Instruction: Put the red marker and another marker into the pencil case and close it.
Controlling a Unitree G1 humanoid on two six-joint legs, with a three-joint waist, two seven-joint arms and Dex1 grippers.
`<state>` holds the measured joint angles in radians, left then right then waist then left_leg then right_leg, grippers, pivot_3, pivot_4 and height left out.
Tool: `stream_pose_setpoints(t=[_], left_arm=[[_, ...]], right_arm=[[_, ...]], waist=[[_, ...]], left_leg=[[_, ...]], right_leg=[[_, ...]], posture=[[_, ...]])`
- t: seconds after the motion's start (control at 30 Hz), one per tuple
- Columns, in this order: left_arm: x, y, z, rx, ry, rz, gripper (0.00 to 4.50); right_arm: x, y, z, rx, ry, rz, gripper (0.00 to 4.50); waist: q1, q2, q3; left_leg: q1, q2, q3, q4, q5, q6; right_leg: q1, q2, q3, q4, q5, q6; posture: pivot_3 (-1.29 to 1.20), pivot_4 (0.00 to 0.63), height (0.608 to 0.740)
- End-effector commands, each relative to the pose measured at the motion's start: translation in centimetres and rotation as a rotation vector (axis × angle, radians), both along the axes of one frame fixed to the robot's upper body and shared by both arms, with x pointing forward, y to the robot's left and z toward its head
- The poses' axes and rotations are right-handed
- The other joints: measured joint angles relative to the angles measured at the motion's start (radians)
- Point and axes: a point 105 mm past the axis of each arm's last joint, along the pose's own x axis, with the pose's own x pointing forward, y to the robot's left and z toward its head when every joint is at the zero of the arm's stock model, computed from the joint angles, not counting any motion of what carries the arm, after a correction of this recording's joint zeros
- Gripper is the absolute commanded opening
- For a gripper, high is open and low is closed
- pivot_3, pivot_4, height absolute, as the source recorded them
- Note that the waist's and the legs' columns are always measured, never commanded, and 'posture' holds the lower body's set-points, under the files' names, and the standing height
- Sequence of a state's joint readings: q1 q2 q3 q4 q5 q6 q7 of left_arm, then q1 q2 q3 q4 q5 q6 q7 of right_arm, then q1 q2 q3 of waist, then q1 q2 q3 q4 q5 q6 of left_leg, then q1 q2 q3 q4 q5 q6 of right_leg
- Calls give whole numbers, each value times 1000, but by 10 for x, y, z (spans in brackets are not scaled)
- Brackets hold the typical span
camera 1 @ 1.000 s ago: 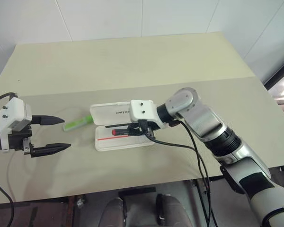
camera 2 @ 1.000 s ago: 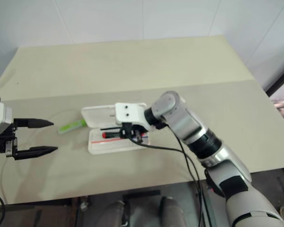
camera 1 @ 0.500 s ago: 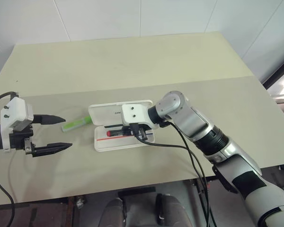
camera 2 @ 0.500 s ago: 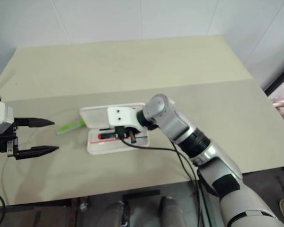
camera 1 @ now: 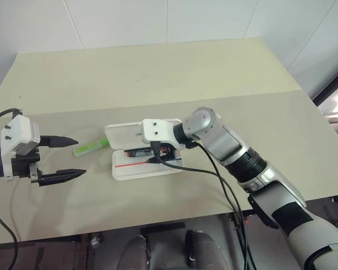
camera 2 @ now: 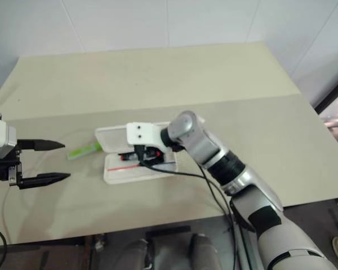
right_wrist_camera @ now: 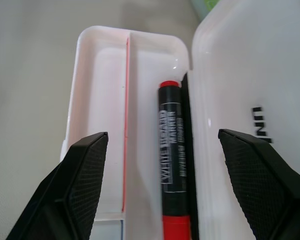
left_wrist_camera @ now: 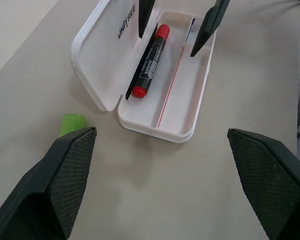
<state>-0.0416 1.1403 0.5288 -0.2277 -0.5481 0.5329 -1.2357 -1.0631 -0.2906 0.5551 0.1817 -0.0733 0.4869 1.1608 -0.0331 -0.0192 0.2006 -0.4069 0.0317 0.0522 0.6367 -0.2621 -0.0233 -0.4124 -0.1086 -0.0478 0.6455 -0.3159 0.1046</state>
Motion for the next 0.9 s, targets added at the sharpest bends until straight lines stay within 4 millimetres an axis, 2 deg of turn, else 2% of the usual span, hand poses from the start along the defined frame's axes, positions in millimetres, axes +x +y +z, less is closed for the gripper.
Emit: stream_pose_setpoints(t=[0.03,0.23,0.33,0.57,0.77,0.9], left_arm=[[-1,-3,7,9,-31,-14,4500],[-4,-4,4,-12,-33,10,4500],[-7,6,-3,2,-4,63,4500],[4,50,-28,81,16,240,4500],[17,65,-39,89,1,313,4500],[30,63,-45,53,-19,310,4500]], right_arm=[[-9,-5,31,72,-10,38,3759],[-38,-38,60,150,129,103,3759],[-55,-53,70,184,193,117,3759],[-52,-68,85,251,186,17,3759],[-52,-70,86,258,185,-6,3759],[-52,-72,86,256,180,-12,3759]], waist=[[1,0,0],[4,0,0],[4,0,0],[1,0,0],[4,-1,0],[6,-1,0]], left_leg=[[0,0,0,0,0,0],[0,0,0,0,-1,1],[0,0,0,0,-1,1],[2,1,0,-1,-1,1],[0,0,0,-1,-2,3],[0,0,1,0,-2,3]], right_leg=[[0,0,0,0,0,0],[0,0,0,-1,0,0],[1,0,0,-1,0,0],[0,0,0,-1,-1,-1],[0,-2,0,-1,0,-1],[0,-2,0,-1,0,-1]], posture=[[0,150,740],[0,150,740],[0,150,740],[0,150,740],[0,150,740],[0,150,740]])
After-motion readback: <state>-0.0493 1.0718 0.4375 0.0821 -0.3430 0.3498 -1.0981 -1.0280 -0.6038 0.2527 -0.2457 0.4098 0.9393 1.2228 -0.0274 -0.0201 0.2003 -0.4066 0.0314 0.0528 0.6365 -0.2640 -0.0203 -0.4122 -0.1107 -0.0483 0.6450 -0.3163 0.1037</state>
